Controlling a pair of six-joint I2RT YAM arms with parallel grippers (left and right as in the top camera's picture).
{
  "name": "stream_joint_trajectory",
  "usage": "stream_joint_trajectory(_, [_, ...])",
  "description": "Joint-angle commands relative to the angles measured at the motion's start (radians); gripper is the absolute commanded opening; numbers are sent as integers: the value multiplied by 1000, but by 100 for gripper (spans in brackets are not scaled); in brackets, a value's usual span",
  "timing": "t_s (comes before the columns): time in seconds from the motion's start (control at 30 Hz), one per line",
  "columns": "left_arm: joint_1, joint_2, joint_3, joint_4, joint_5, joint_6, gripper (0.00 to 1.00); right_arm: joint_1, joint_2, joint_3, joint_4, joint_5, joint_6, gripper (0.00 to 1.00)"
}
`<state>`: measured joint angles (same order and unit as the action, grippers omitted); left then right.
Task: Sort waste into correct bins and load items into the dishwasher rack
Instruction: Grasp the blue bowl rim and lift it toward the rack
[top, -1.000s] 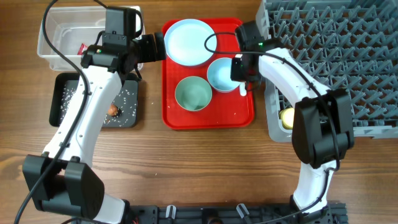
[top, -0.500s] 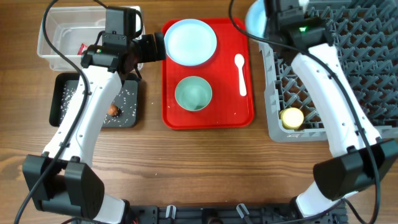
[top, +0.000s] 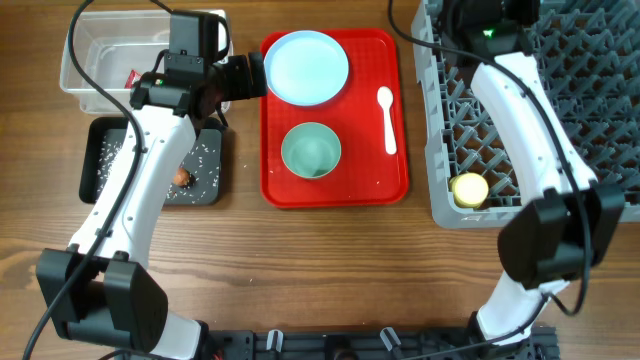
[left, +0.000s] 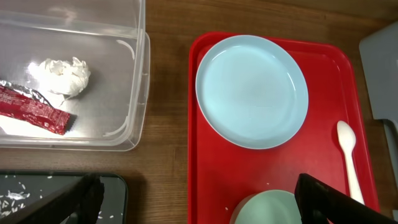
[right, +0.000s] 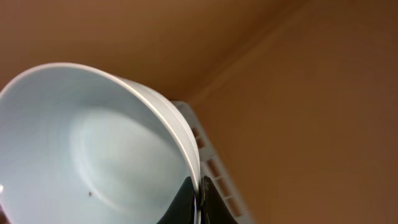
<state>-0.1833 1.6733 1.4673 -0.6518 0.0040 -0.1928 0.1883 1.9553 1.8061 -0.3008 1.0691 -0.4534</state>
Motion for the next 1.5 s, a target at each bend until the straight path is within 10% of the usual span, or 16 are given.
stream_joint_trajectory(0.0, [0,-8,14,0,-13,5,100,5,68,-2,49,39,-377,4])
stream_joint_trajectory(1.47, [0,-8,14,0,-13,6,100,101,198,-98,-48,-72,-329,11])
